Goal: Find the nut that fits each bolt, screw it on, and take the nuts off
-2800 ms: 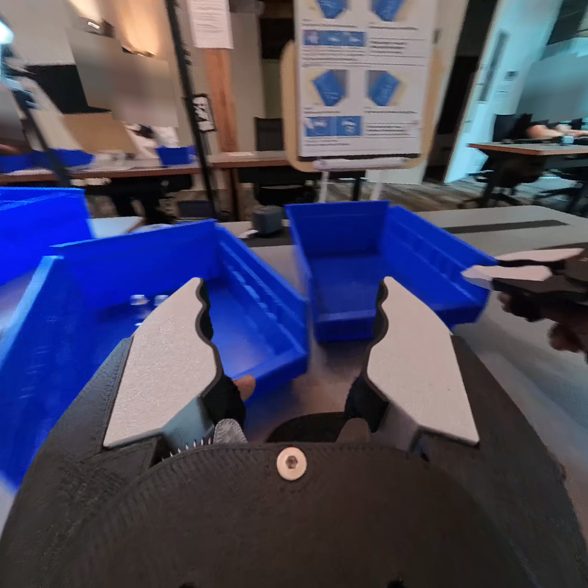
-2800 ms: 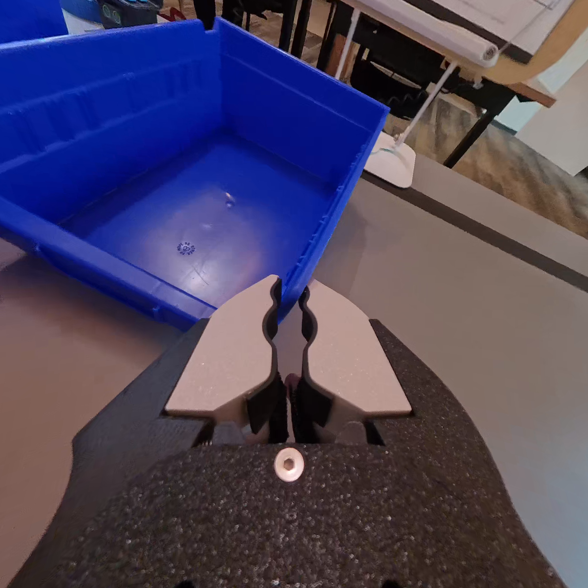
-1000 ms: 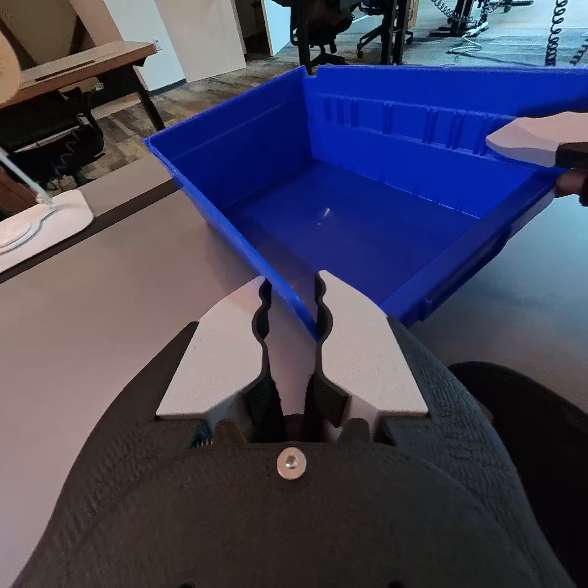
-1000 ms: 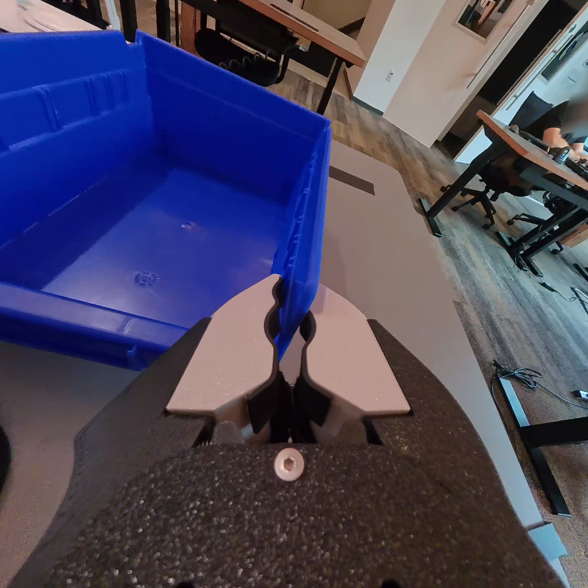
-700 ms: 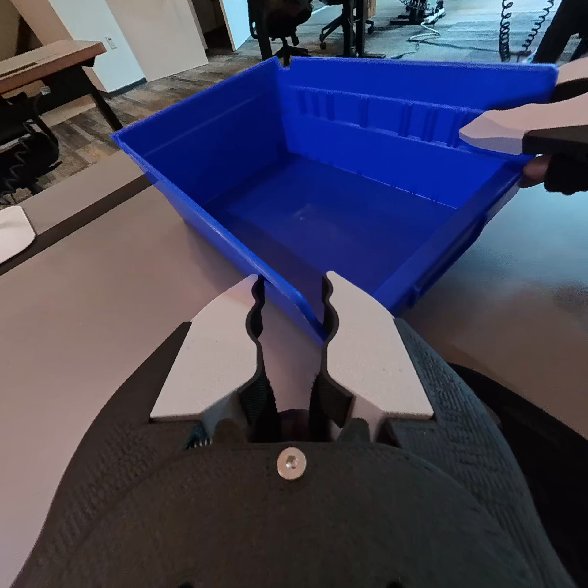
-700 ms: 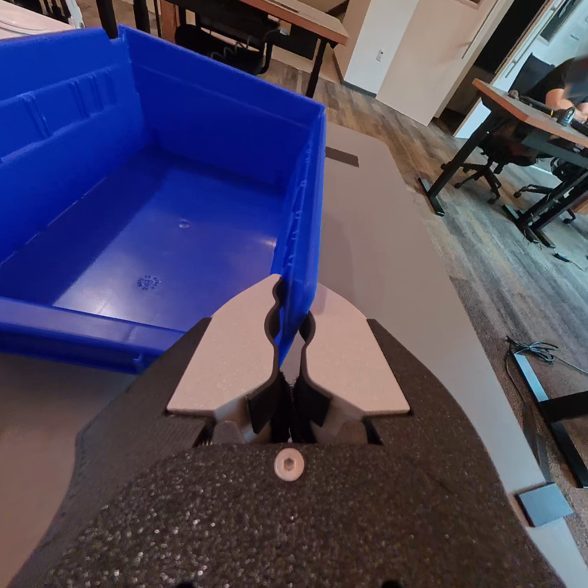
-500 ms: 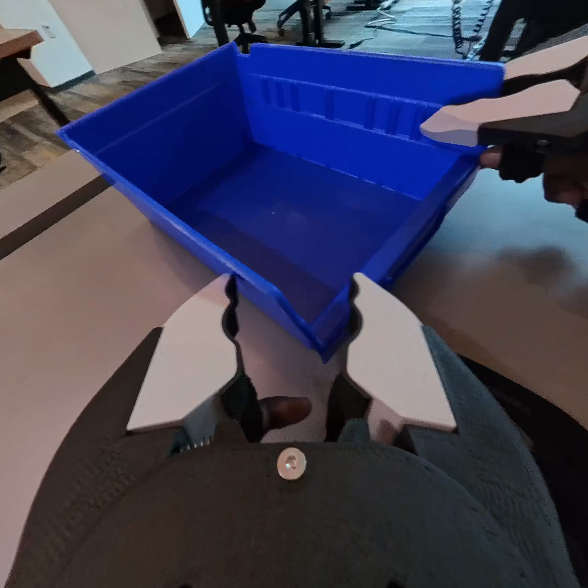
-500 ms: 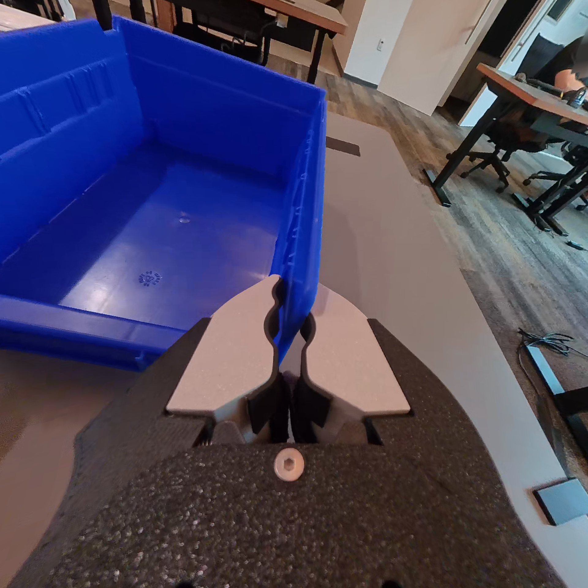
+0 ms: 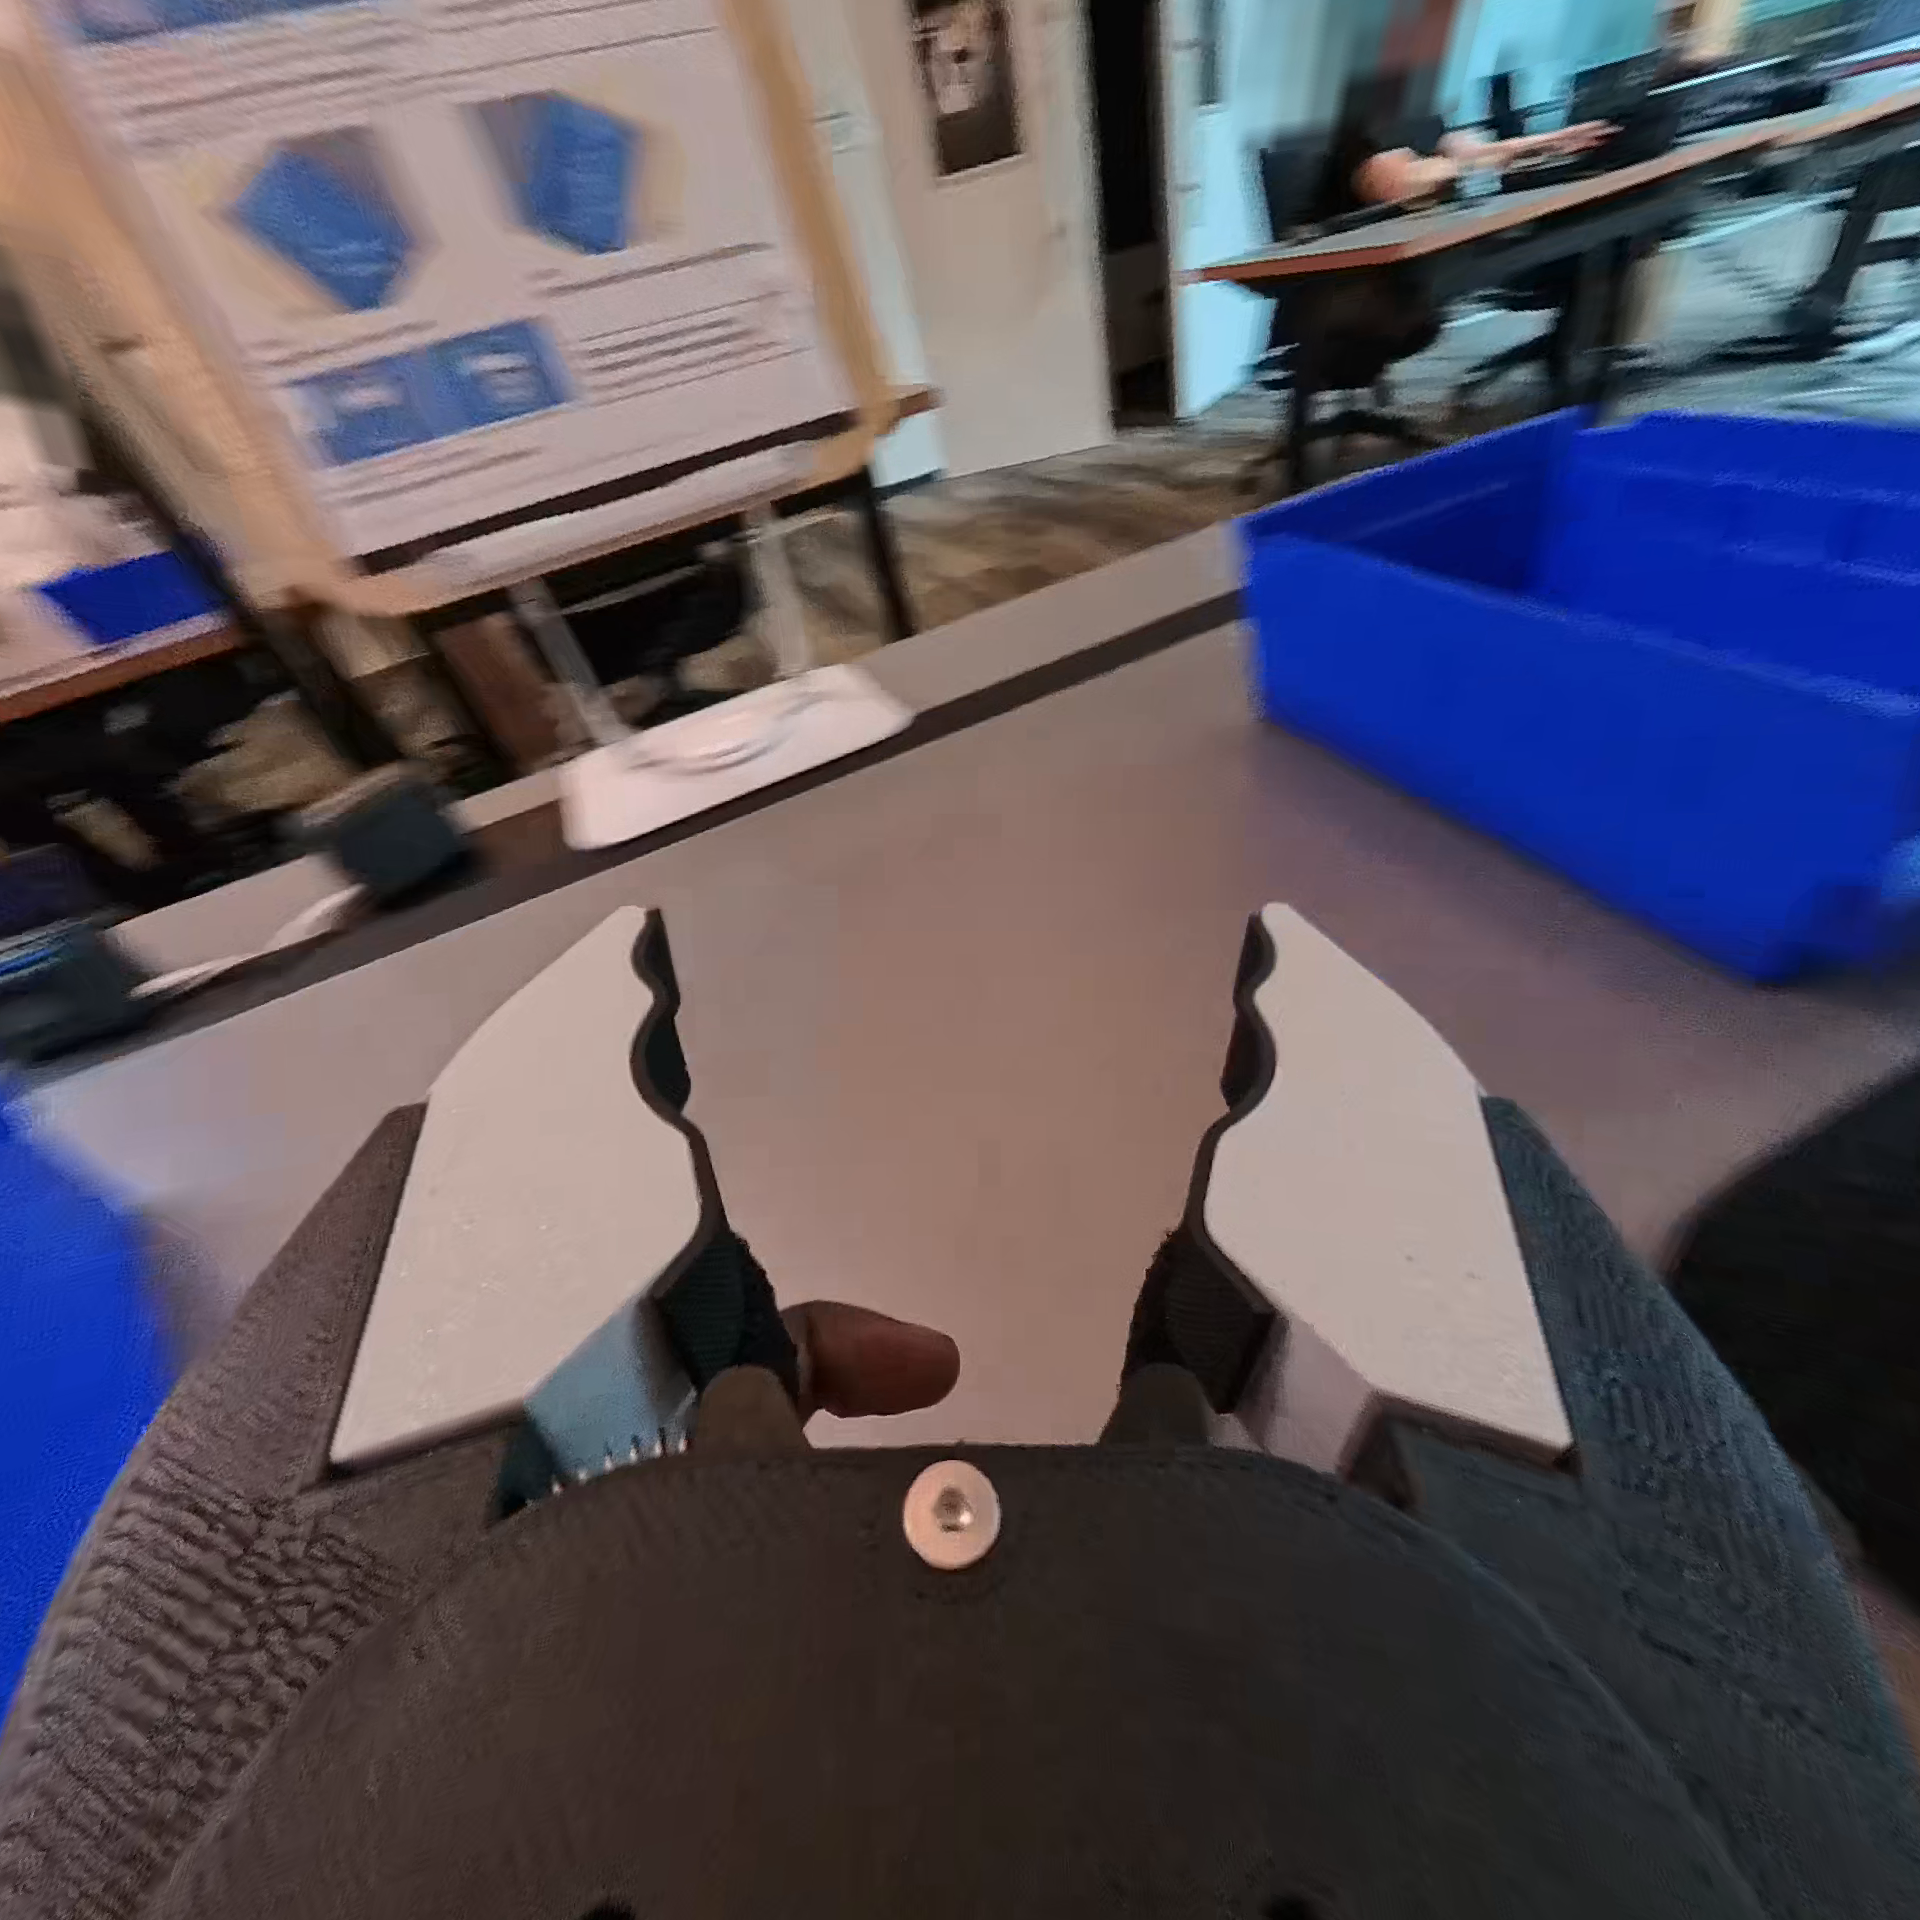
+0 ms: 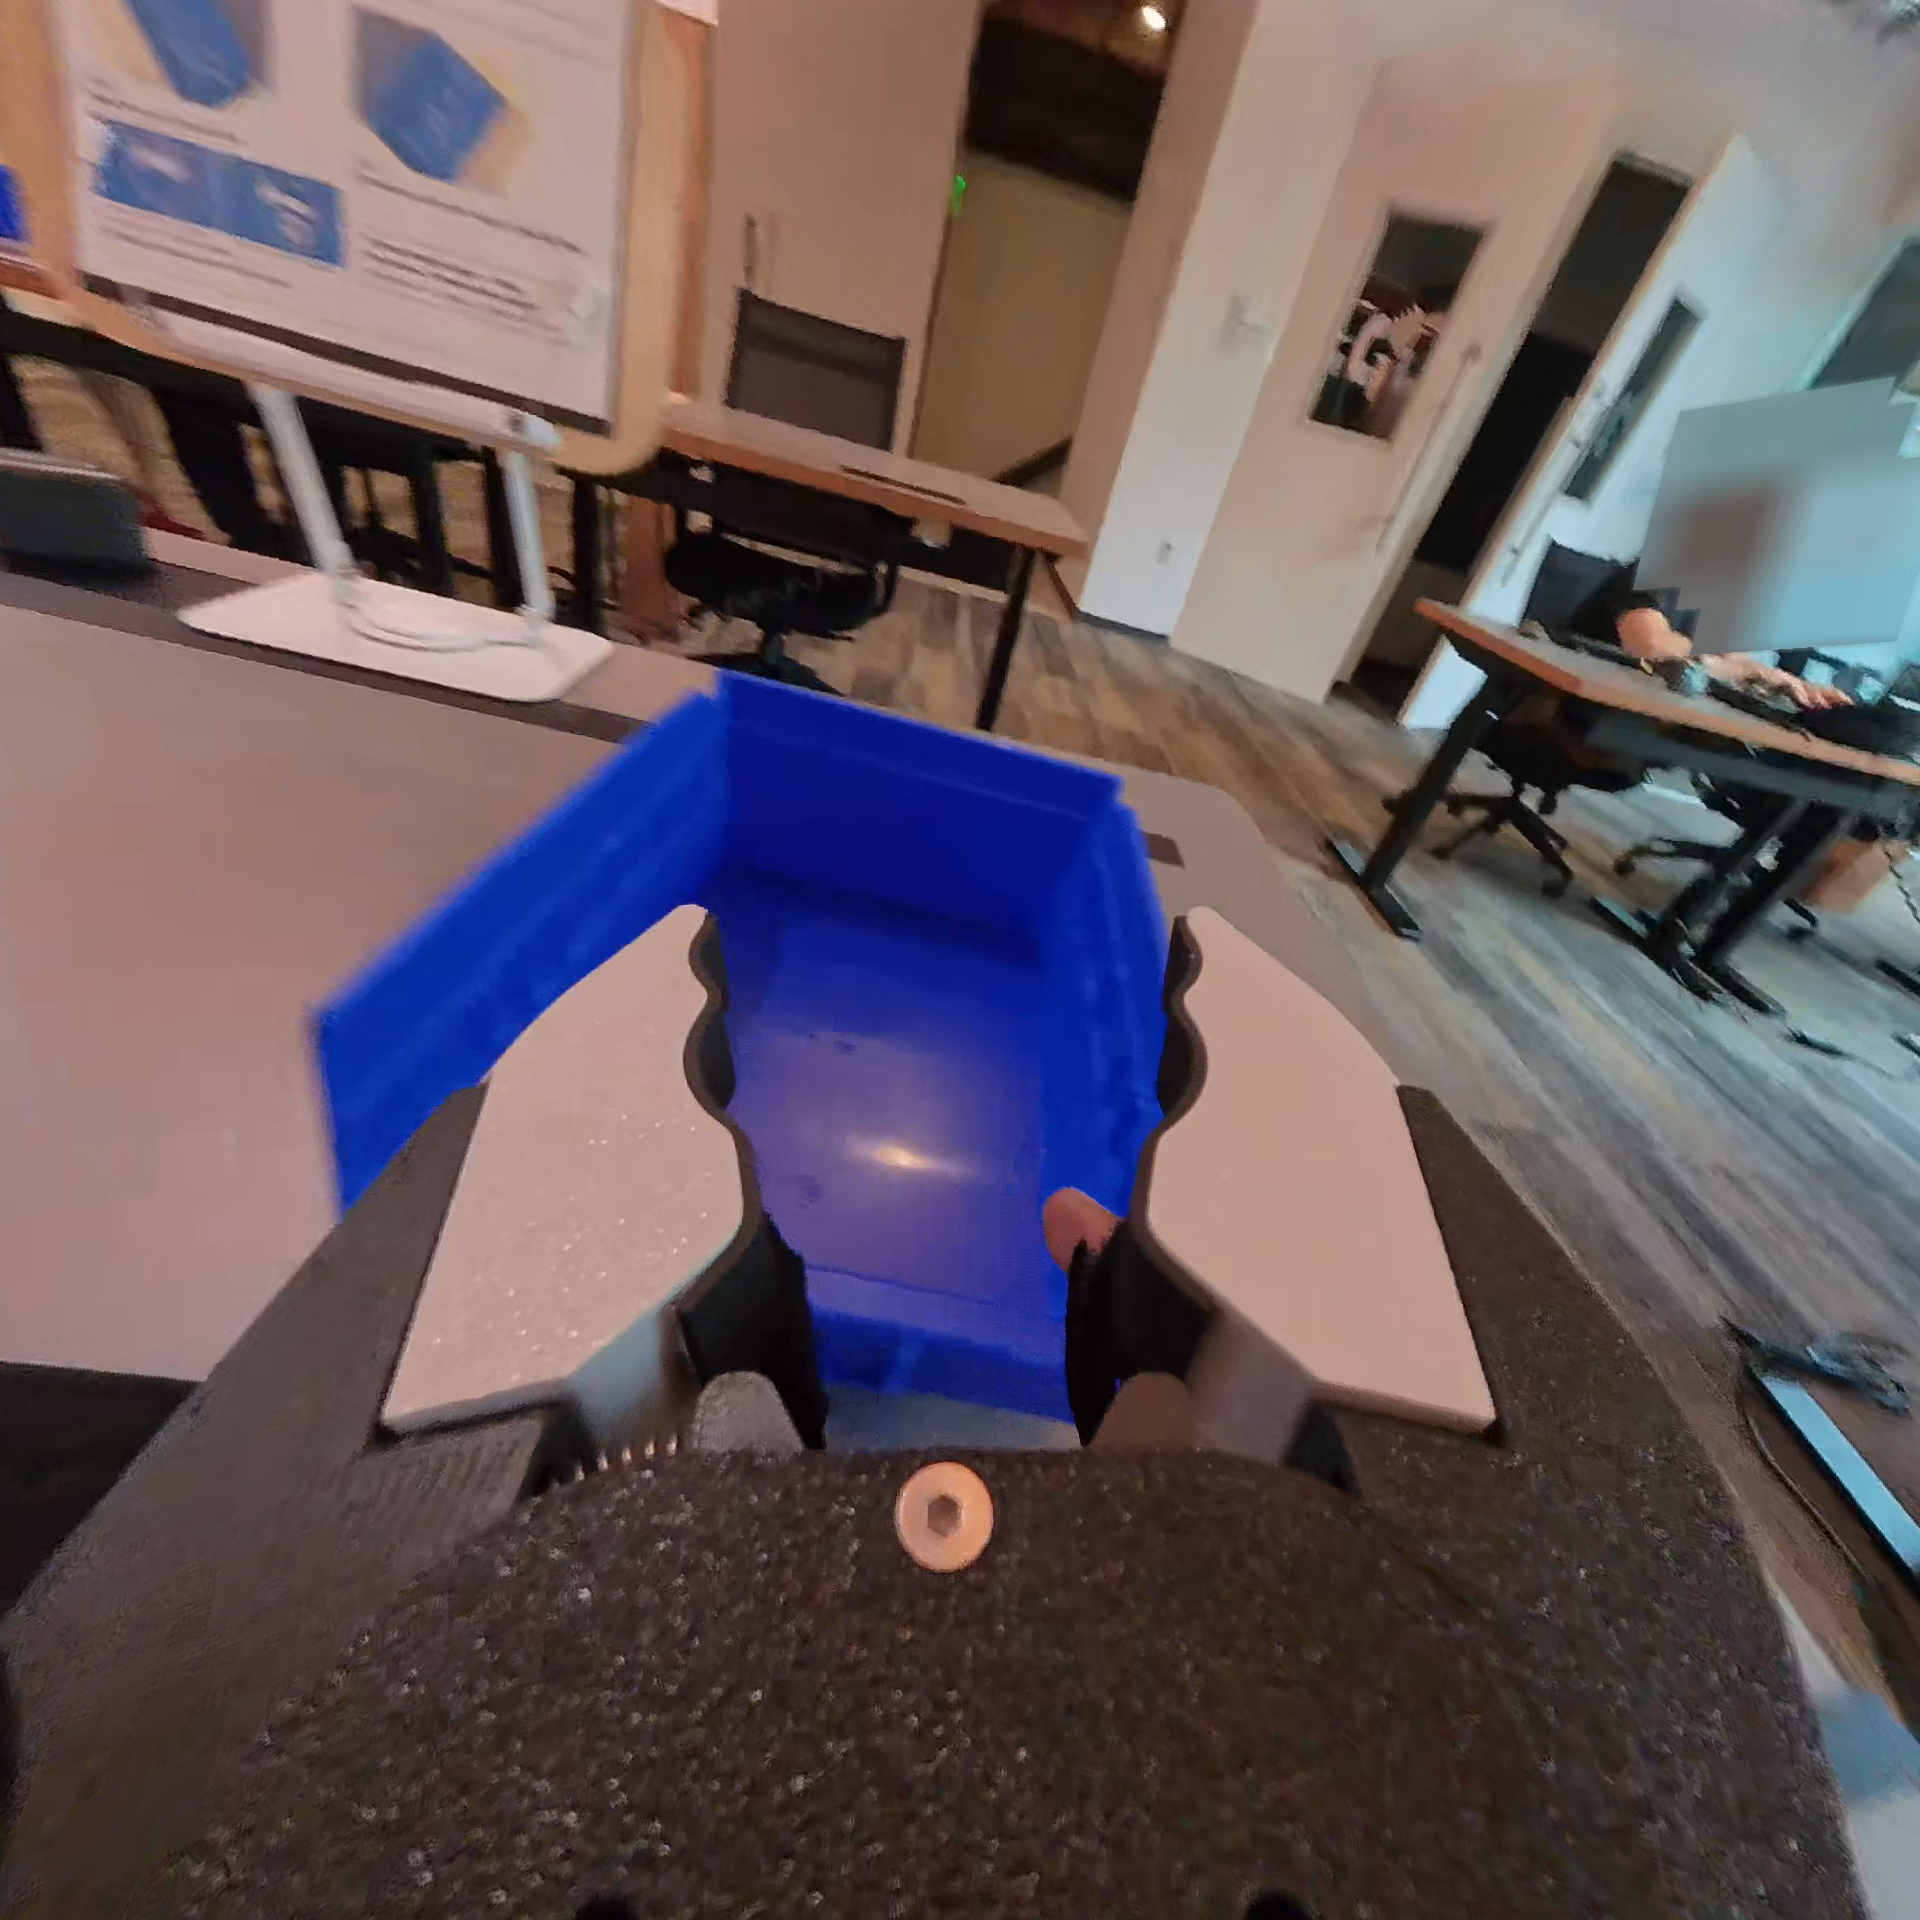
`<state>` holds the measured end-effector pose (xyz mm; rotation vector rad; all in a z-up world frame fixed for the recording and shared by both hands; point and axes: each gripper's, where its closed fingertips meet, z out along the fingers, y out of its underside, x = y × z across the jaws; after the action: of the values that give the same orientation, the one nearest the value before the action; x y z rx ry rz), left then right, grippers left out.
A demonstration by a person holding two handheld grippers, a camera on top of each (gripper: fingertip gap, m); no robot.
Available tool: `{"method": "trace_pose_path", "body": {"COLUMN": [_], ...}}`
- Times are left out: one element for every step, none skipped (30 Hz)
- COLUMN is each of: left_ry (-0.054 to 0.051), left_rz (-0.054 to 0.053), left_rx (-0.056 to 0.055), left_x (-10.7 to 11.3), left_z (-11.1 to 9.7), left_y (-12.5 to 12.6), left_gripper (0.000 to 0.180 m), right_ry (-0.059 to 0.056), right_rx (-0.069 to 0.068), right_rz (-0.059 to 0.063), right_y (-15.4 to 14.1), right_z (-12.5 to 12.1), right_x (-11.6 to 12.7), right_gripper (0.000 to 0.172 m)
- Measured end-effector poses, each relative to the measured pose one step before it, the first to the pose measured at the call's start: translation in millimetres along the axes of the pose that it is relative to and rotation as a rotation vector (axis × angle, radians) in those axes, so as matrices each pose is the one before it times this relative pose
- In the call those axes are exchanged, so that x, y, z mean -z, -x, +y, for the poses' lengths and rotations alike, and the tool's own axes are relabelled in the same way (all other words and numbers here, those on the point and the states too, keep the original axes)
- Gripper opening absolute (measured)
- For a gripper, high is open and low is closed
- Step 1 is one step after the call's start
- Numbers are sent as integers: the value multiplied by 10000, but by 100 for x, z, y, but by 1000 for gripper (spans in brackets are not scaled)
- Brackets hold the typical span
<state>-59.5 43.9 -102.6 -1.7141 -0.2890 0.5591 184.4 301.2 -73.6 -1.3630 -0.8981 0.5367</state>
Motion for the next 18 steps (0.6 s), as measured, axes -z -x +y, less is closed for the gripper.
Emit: {"method": "trace_pose_path", "body": {"left_ry": [135,179,193,207,245,253,266,277,302,306,239,173,79,-18,-70,-75,-45,23], "left_rz": [-745,-731,-667,-599,-538,-442,-288,-93,57,80,147,184,70,47,49,12,86,157], "left_rx": [-1,-2,45,109,130,91,71,85,40,9,-29,-70,-51,-116,-153,-124,-113,-66], "left_x": [1023,865,670,483,310,132,-24,-148,-254,-306,-269,-217,-169,-125,-138,-191,-255,-312], "left_z": [738,890,1004,1106,1178,1182,1138,1048,982,847,618,401,170,-45,-180,-205,-184,-105], "left_y": [2979,2951,2812,2647,2433,2108,1707,1176,719,452,131,-106,-83,-139,-195,-162,-259,-364], "left_gripper": [101,99,98,96,95,94,91,85,79,74,65,54,49,43,41,40,36,31], "right_ry": [-197,-224,-223,-183,-121,-67,-40,4,84,180,250,231,137,19,-43,-31,-2,17], "right_rx": [39,0,-13,-26,-39,-39,-35,11,79,174,248,262,221,104,-50,-143,-159,-129], "right_rz": [-314,-318,-381,-417,-411,-416,-441,-461,-438,-412,-332,-202,-134,-149,-148,-126,-97,-45], "right_y": [1740,1772,1903,1949,1937,1917,1901,1880,1753,1606,1357,1035,816,683,527,352,193,49], "right_z": [-941,-943,-847,-685,-479,-302,-171,-6,201,387,499,418,245,66,-14,31,98,157], "right_x": [-114,-231,-355,-486,-611,-720,-803,-881,-967,-1012,-991,-883,-740,-582,-440,-351,-268,-203], "right_gripper": [80,80,79,78,77,76,75,74,74,73,74,75,75,75,75,75,75,74]}}
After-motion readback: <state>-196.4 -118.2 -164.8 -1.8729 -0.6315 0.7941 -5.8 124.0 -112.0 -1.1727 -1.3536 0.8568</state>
